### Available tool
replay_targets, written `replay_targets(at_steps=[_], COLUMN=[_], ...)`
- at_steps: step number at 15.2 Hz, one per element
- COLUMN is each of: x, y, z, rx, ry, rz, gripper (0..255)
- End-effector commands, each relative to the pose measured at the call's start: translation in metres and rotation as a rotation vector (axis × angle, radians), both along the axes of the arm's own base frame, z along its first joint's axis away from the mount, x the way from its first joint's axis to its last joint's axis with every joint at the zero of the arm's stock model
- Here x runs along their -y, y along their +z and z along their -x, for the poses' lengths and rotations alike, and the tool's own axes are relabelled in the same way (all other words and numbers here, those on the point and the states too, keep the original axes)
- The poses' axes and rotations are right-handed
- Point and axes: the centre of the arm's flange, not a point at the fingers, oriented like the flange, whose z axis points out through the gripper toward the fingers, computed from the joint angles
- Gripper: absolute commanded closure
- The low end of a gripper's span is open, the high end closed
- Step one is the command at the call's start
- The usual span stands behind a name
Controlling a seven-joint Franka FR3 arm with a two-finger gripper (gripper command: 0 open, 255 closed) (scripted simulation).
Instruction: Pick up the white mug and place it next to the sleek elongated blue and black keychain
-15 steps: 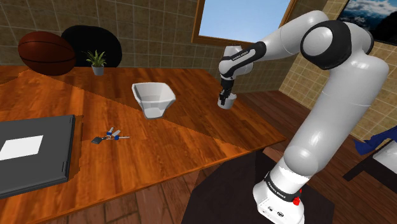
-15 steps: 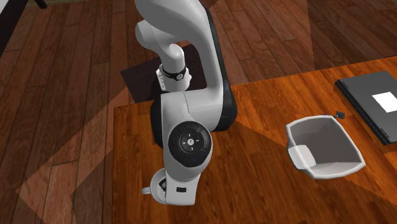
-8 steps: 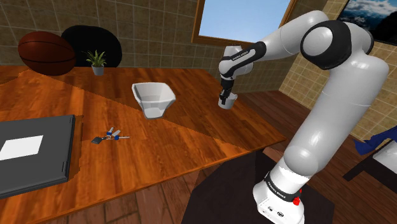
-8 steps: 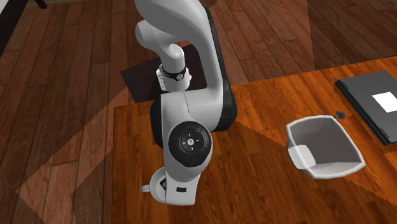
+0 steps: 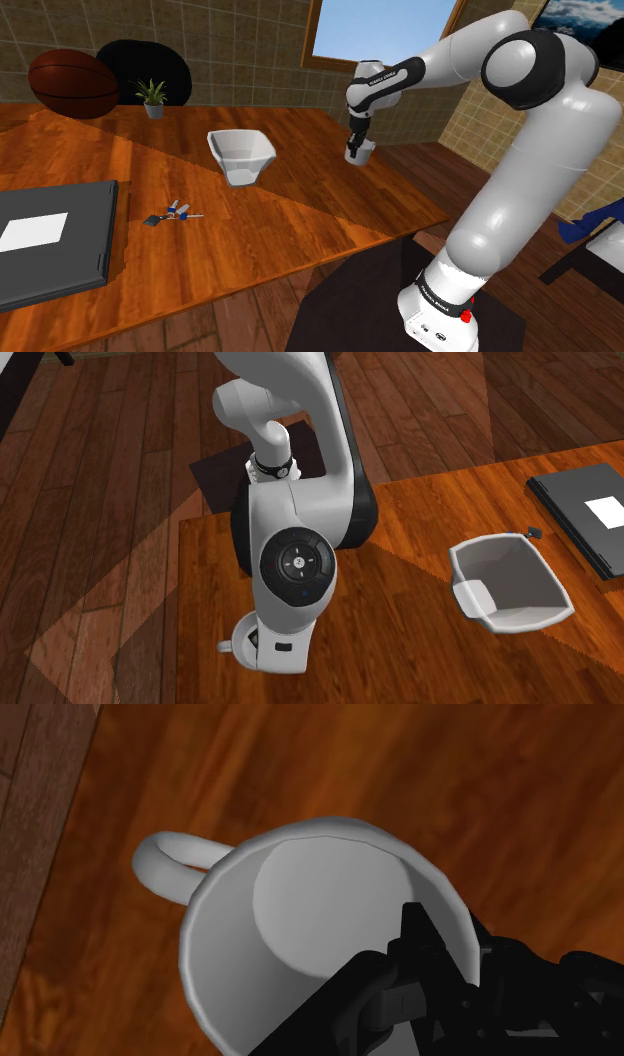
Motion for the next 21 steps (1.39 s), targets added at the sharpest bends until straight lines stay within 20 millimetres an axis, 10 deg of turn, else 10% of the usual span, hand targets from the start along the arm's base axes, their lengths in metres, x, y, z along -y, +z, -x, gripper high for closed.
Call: replay_targets(at_steps=[1,21], x=[0.001,0.001], y=[0.011,0.117], z=[0.000,0.000], rx=[0.000,0.000], ry=[0.000,0.000], rz=[0.000,0.000], gripper=[255,255])
